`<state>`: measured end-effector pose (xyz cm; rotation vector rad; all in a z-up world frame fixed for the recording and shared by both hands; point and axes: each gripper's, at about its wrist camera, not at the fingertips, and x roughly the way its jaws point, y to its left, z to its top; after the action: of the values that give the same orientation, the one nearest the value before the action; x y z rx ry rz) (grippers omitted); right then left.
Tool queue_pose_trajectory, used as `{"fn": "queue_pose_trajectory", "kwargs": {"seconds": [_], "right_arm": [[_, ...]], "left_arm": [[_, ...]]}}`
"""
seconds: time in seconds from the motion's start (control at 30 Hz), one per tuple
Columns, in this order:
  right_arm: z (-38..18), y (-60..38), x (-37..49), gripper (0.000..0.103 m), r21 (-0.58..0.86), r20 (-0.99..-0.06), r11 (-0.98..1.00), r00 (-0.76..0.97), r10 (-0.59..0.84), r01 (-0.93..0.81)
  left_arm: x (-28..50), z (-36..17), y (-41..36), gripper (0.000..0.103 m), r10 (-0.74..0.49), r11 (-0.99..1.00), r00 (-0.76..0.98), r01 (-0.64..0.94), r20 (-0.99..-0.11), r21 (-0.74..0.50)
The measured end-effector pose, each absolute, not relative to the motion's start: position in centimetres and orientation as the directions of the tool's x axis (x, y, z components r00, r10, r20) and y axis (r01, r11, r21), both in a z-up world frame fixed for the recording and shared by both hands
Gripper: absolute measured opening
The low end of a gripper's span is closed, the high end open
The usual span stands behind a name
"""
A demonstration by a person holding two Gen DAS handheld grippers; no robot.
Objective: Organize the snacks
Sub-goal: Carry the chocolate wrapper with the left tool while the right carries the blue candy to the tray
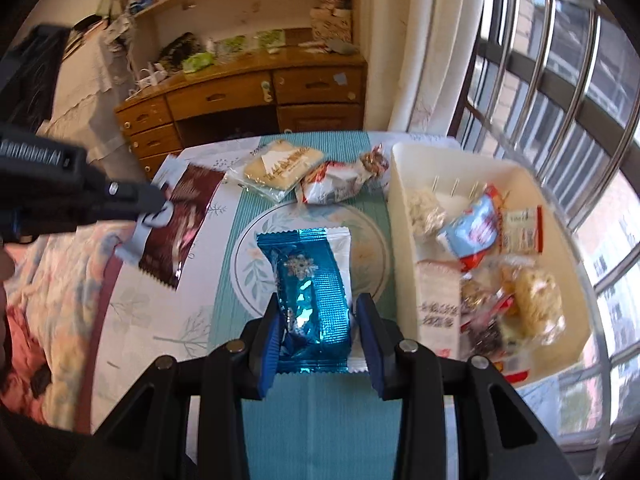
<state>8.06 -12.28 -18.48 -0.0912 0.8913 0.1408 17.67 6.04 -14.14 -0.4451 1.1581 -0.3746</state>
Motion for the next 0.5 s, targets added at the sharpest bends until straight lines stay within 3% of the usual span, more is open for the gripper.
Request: {"fn": "queue_pose_trajectory", "kwargs": {"seconds": [0.23,0.5], "right_arm": [[-16.1,-15.9,7.1,0.037,-0.095,-0.717,0.958,0.686,0.123,-0.270],[-15.2,-21.5,7.6,0.037,-0.136,-0.695,0.951,0.711,0.109,-0.278]], "left_arm": [[17.4,-11.3,0.6,0.011,-0.546,0.823,0.415,0.104,-0.727,-0.559],[17.8,-9.8,-6.0,0.011,-0.595,0.786,0.453,0.158,-0.664,-0.597]]}}
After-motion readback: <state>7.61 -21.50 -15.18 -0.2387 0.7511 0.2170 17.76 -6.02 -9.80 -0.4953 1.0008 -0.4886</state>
